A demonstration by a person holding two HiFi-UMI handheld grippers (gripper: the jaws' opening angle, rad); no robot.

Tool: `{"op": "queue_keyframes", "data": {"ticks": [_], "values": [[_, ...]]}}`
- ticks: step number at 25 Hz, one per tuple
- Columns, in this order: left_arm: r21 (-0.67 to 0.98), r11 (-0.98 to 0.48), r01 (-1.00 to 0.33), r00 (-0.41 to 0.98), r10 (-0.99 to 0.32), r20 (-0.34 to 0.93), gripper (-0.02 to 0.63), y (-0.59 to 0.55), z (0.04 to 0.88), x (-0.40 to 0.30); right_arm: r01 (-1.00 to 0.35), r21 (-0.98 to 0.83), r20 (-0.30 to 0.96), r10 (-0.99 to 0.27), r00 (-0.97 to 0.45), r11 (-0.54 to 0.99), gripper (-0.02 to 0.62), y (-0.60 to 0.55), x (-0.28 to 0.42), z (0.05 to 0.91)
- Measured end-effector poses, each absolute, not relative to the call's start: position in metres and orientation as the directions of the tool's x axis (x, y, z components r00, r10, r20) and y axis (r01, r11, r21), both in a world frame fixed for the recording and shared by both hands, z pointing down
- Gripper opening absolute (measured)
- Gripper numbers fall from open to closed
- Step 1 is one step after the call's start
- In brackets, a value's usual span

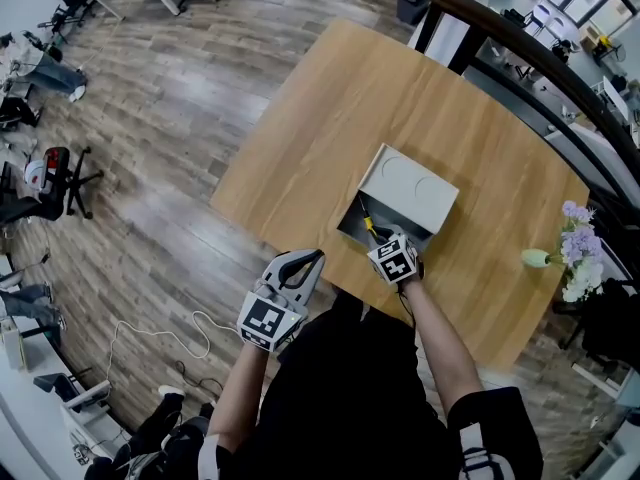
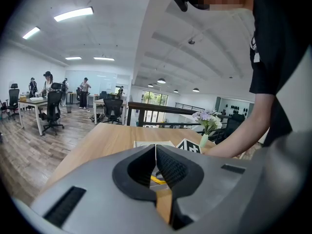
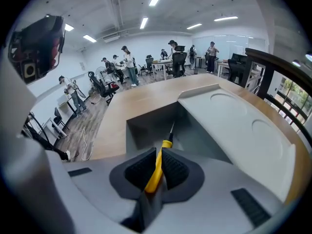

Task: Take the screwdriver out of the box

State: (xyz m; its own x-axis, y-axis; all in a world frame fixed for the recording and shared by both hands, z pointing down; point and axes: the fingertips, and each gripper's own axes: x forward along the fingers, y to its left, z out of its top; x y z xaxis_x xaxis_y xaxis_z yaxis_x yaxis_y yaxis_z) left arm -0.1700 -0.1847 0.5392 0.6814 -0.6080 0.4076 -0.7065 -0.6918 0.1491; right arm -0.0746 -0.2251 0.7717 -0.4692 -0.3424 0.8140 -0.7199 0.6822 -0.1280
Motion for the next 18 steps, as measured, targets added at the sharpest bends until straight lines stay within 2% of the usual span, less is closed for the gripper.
{"op": "queue_keyframes", "data": {"ticks": [12, 18], "values": [[0.148, -0.68, -0.718, 0.668, -0.614, 0.421, 0.025, -0.177, 0.541, -0.175, -0.764, -0.125, 0.843, -0.338, -0.418, 0.632, 0.041, -0.235, -0.077, 0.787], [0.143, -0.677, -0.722, 0.663, -0.616, 0.426, 0.025, -0.174, 0.543, -0.177, -0.789, -0.144, 0.849, -0.335, -0.409, 0.598, 0.108, -0.239, -0.071, 0.795]]}}
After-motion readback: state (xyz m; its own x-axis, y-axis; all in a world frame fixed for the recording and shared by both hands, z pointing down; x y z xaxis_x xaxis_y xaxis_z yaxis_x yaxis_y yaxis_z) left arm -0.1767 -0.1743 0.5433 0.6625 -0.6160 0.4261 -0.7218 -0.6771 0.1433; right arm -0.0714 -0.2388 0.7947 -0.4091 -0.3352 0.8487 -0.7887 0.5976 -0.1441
